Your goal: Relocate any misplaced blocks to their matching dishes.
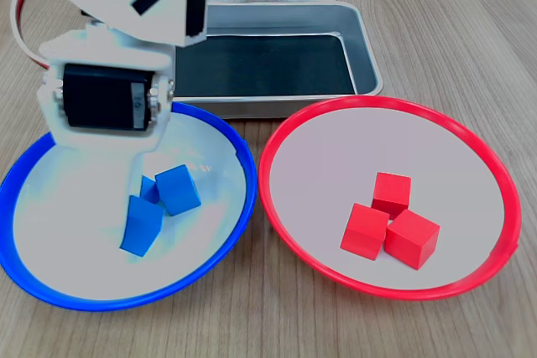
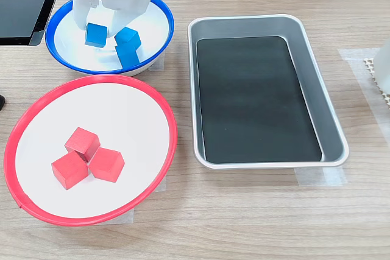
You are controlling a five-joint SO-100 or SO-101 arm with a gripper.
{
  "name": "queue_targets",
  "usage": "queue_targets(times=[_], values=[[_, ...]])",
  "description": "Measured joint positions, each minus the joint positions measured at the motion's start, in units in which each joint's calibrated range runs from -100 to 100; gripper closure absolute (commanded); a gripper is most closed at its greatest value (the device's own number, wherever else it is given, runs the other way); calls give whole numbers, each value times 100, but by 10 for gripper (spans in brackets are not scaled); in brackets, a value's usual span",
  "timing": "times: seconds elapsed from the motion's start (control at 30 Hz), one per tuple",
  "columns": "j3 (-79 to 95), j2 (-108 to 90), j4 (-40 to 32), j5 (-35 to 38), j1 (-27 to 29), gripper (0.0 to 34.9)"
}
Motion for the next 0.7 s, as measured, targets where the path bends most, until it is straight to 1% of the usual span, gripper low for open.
queue_targets(times=[0.07,0.1,0.33,0.47,0.53,0.6,0.7], values=[[0,0,41,34,-9,230],[0,0,82,39,-27,229],[0,-9,204,63,-27,224],[136,-273,204,63,-133,229],[535,-767,204,63,-230,243],[953,-1304,98,63,-345,268],[1951,-2379,-269,63,-584,323]])
